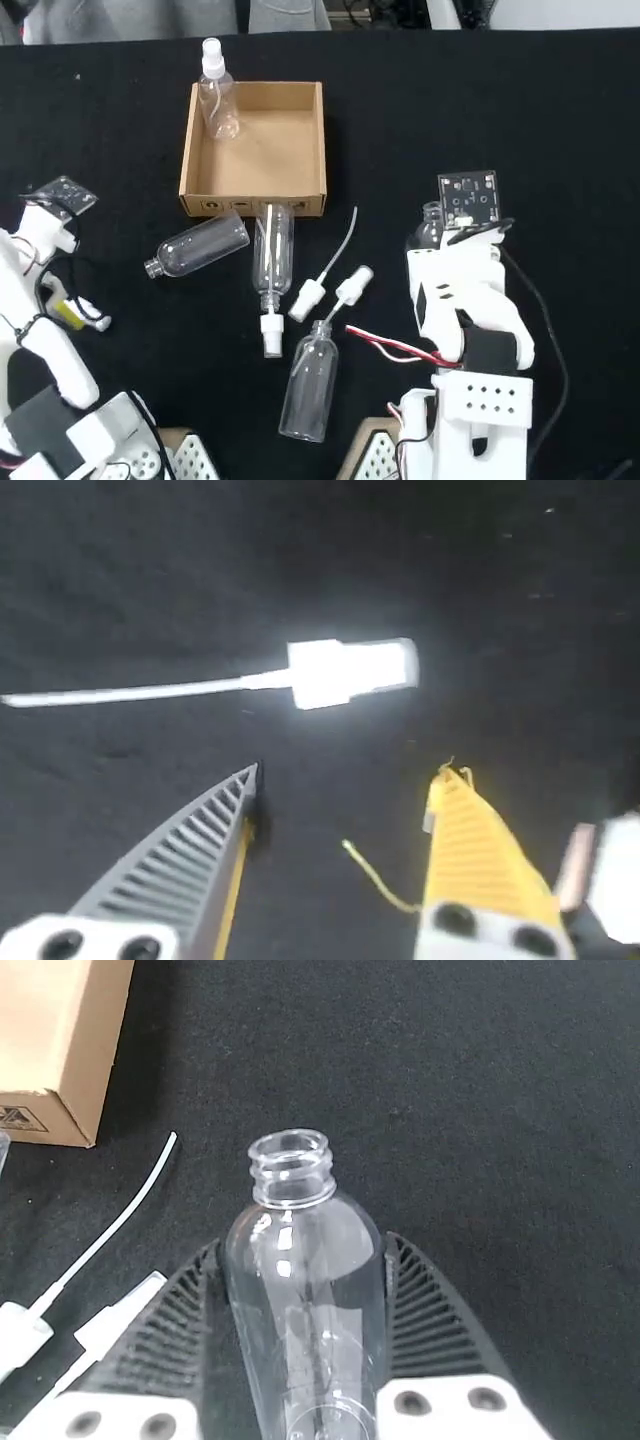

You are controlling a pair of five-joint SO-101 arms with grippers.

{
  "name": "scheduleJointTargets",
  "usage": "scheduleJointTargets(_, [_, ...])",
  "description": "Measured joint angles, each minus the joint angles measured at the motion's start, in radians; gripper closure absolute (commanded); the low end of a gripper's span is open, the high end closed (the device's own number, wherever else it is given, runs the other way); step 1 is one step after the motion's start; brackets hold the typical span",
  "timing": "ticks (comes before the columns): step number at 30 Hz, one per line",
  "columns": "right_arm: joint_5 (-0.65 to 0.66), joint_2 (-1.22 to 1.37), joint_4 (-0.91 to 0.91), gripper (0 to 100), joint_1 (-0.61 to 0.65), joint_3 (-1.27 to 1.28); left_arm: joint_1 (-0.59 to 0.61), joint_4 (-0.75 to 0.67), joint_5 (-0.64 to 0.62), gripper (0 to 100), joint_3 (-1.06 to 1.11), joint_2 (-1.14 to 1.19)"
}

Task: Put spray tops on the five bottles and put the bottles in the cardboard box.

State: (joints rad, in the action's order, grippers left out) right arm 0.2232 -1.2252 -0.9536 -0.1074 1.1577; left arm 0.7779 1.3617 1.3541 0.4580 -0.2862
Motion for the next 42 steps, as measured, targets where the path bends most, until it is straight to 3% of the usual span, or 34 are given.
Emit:
scheduleJointTargets(7, [0.0,0.0,0.0,93.1,0.0,0.0,0.002,-0.144,0.1,73,0.072,0.0])
scheduleJointTargets(22, [0.0,0.0,0.0,93.1,0.0,0.0,-0.032,-0.384,0.103,73,0.292,0.0])
scheduleJointTargets(32, [0.0,0.0,0.0,93.1,0.0,0.003,-0.155,-0.423,0.103,73,0.322,0.0])
scheduleJointTargets(42, [0.0,0.0,0.0,93.1,0.0,0.003,-0.164,-0.423,0.103,80,0.356,0.0])
